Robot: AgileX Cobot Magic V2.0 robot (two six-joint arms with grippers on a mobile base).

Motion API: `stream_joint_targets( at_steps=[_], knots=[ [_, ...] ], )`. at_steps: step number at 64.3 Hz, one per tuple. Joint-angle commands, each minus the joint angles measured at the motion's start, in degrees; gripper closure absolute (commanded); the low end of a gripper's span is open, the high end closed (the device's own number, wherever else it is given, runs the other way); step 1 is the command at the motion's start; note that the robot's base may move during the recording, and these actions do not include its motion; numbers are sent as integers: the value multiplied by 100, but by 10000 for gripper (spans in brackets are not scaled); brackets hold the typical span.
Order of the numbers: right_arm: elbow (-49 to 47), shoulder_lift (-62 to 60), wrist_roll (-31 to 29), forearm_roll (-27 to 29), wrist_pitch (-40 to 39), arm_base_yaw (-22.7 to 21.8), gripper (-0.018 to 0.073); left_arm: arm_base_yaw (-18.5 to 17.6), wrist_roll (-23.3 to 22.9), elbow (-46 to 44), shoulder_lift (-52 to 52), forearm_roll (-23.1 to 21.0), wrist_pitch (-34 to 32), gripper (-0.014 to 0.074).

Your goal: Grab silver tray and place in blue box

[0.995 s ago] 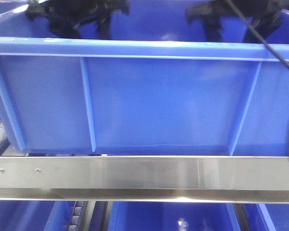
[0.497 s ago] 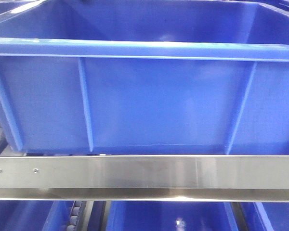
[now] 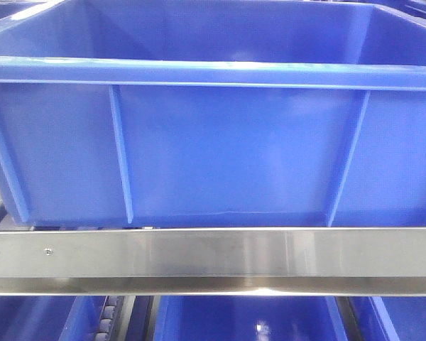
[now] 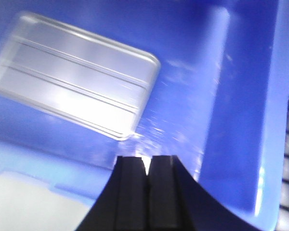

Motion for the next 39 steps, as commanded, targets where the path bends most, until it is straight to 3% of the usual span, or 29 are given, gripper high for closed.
stream_joint_targets(
  at_steps=[1,11,24,39],
  knots=[
    [420,-741,-56,-213,-801,77,503,-39,127,449,-722,63,-788,694],
    [1328,-1813,-56,-306,-1196,95,503,-39,276,1343,-1939,53,-1330,694],
    [2307,-3084,-56,-848,-1719,95,503,-39,276,2001,-3054,54,-1726,694],
    [2629,-3631,-56,-938,-1894,95,503,-39,276,2189,-3420,-84,-1844,694]
  ],
)
